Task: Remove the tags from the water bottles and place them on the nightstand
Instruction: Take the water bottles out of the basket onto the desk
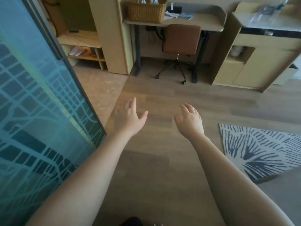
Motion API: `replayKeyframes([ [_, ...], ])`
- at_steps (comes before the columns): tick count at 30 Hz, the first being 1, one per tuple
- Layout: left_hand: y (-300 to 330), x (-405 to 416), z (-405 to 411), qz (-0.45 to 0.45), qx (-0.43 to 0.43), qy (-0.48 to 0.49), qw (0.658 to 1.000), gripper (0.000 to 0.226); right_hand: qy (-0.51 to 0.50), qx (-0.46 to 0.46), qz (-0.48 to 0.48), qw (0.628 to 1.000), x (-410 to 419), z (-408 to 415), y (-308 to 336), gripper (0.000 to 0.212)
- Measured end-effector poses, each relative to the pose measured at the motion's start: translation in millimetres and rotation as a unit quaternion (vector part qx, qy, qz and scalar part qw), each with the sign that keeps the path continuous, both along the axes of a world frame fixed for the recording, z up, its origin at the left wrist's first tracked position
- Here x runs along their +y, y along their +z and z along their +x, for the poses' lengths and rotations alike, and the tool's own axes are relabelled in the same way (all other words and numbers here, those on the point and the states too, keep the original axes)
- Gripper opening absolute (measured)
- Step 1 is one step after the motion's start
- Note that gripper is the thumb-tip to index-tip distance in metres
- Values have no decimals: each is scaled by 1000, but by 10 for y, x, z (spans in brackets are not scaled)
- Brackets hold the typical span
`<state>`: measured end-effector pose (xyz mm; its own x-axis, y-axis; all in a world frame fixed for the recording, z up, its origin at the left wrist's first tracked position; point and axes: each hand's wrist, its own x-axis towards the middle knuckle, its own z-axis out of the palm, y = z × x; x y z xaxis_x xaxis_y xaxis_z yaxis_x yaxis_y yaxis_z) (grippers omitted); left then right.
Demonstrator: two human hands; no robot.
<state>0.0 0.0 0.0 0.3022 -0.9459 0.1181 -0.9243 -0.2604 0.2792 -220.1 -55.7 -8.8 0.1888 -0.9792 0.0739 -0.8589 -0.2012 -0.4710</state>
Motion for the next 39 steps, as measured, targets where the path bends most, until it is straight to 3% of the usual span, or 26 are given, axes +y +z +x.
replayKeyframes([
  [14,-302,-1115,513,6,-9,31,999,77,24,-17,19,999,-1192,592,-304,53],
  [26,-213,-3510,1946,14,14,23,1000,75,22,-6,23,999,-3662,2087,-150,50],
  [39,-277,-6240,2761,1,12,-3,1000,78,-1,-21,3,1000,-6221,2872,-165,54],
])
